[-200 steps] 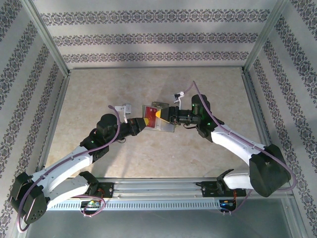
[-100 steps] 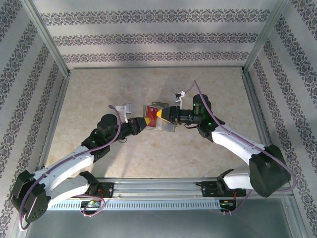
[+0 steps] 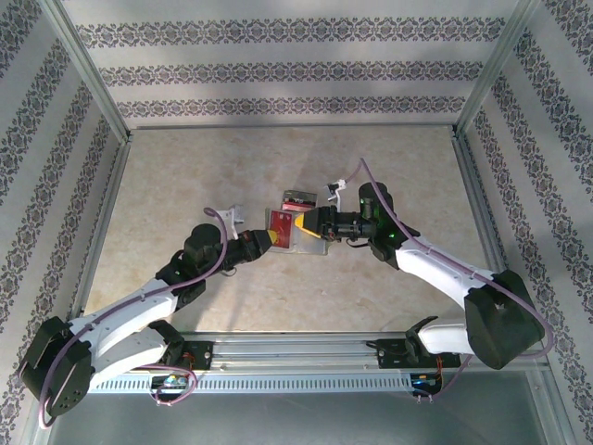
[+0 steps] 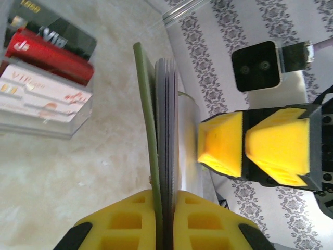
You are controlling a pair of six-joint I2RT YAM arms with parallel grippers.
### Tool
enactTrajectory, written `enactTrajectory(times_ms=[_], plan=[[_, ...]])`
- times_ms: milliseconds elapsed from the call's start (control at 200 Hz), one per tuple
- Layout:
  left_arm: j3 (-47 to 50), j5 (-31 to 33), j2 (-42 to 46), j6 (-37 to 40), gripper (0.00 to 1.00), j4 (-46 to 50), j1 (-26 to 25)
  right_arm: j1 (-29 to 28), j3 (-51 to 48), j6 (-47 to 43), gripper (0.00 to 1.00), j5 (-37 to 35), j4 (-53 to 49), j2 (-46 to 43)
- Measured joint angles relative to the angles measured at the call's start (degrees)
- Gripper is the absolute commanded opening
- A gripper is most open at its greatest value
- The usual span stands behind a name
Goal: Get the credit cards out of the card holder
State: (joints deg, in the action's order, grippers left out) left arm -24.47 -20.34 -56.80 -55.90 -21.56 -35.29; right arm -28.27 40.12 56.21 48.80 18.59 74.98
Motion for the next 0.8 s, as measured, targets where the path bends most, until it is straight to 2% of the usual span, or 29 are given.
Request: enactTrajectory(times_ms=[190,385,799], plan=[[5.1,2.2,0.0,-1.8,0.0,-1.8,-1.2,-0.9,-3.3,0.0,0.34,-0.4,0.0,0.8],[9.2,3.7,-2.9,-3.5,0.0,-4.2,-1.8,-2.8,-5.0,0.0,0.32,-1.1,0.1,5.3],[11.4,4.1,-13.4,-6.2,0.0,-10.8,-2.6,-5.4,-5.0,0.5,0.17,-4.6,0.4,13.8]])
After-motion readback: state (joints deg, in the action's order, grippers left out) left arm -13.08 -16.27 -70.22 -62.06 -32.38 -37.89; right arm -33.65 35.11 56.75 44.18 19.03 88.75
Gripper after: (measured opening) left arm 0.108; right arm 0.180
